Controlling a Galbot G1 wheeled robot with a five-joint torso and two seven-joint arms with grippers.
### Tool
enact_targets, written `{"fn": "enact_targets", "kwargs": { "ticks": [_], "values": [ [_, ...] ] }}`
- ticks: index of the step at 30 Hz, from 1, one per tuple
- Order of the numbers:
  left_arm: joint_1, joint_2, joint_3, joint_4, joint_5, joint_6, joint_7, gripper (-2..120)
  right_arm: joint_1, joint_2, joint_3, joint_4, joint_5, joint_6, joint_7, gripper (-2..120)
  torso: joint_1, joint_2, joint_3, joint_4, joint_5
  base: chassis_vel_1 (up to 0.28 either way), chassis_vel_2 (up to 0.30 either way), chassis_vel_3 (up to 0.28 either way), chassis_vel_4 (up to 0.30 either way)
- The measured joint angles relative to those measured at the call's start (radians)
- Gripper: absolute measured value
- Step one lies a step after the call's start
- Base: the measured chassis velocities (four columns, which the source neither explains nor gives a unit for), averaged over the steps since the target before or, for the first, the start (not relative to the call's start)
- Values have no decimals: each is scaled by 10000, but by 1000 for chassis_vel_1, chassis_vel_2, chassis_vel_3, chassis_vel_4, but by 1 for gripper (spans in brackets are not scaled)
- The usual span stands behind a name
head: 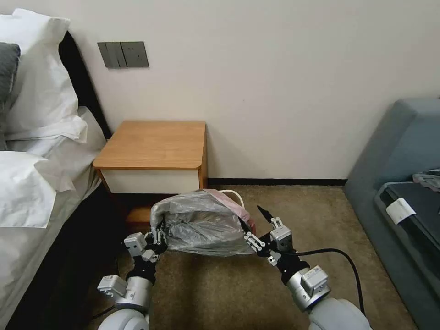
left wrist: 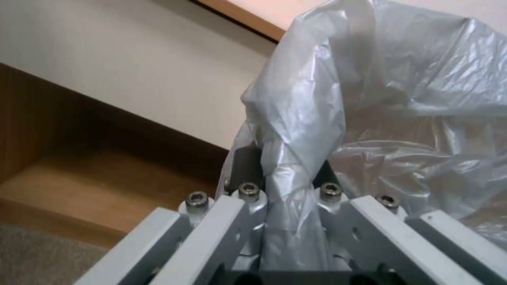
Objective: Pick up the garbage bag from the table and place it over the trash can.
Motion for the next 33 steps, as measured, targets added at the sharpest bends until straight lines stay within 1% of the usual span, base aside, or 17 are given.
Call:
{"fn": "enact_targets", "kwargs": {
  "ticks": [1, 2, 5, 6, 9, 10, 12, 19, 22, 23, 25, 26, 27, 30, 31, 33],
  "values": [
    [2, -1, 0, 3, 5, 0, 1, 3, 5, 4, -7, -14, 0, 0, 0, 36, 0, 0, 0, 0, 0, 0, 0, 0, 0],
    [2, -1, 0, 3, 5, 0, 1, 3, 5, 4, -7, -14, 0, 0, 0, 36, 0, 0, 0, 0, 0, 0, 0, 0, 0],
    [6, -8, 7, 22, 45, -2, 6, 3, 11, 22, -22, -45, 0, 0, -9, 22, 0, 0, 0, 0, 0, 0, 0, 0, 0],
    [6, -8, 7, 22, 45, -2, 6, 3, 11, 22, -22, -45, 0, 0, -9, 22, 0, 0, 0, 0, 0, 0, 0, 0, 0],
    [6, -8, 7, 42, 104, -34, 17, 3, 3, 30, -27, -49, -9, 1, -24, 7, 0, 0, 0, 0, 0, 0, 0, 0, 0],
    [6, -8, 7, 42, 104, -34, 17, 3, 3, 30, -27, -49, -9, 1, -24, 7, 0, 0, 0, 0, 0, 0, 0, 0, 0],
    [7, -7, 7, 47, 121, -47, 55, 3, 6, 30, -26, -56, -12, 6, -27, 0, 0, 0, 0, 0, 0, 0, 0, 0, 0],
    [28, 28, -24, 161, 326, -220, 357, 3, 81, 32, 14, -41, -20, 17, -26, 0, 0, 0, 0, 0, 0, 0, 0, 0, 0],
    [98, 145, -131, 275, 587, -471, 775, 3, 196, -35, 100, 13, -12, 16, -3, 0, 0, 0, 0, 0, 0, 0, 0, 0, 0],
    [98, 145, -131, 275, 587, -471, 775, 3, 196, -35, 100, 13, -12, 16, -3, 0, 0, 0, 0, 0, 0, 0, 0, 0, 0],
    [153, 192, -184, 290, 598, -680, 1108, 3, 330, -84, 174, -14, 52, -2, 44, 0, 0, 0, 0, 0, 0, 0, 0, 0, 0],
    [171, 200, -192, 289, 559, -791, 1276, 3, 393, -109, 201, -56, 92, -17, 77, 0, 0, 0, 0, 1, 0, 0, 0, 0, 0],
    [171, 200, -192, 289, 559, -791, 1276, 3, 393, -109, 201, -56, 92, -17, 77, 0, 0, 0, 0, 1, 0, 0, 0, 0, 0],
    [177, 210, -211, 293, 251, -1088, 1715, 3, 523, -209, 273, -194, 188, -65, 154, 0, 0, 0, 0, 0, 0, 0, 0, 0, 0],
    [177, 210, -211, 293, 251, -1088, 1715, 3, 523, -209, 273, -194, 188, -65, 154, 0, 0, 0, 0, 0, 0, 0, 0, 0, 0],
    [176, 219, -208, 259, -180, -1163, 1914, 3, 548, -261, 304, -292, 204, -69, 178, 0, 0, 0, 0, 0, -1, 0, 0, 0, 0]
  ]
}}
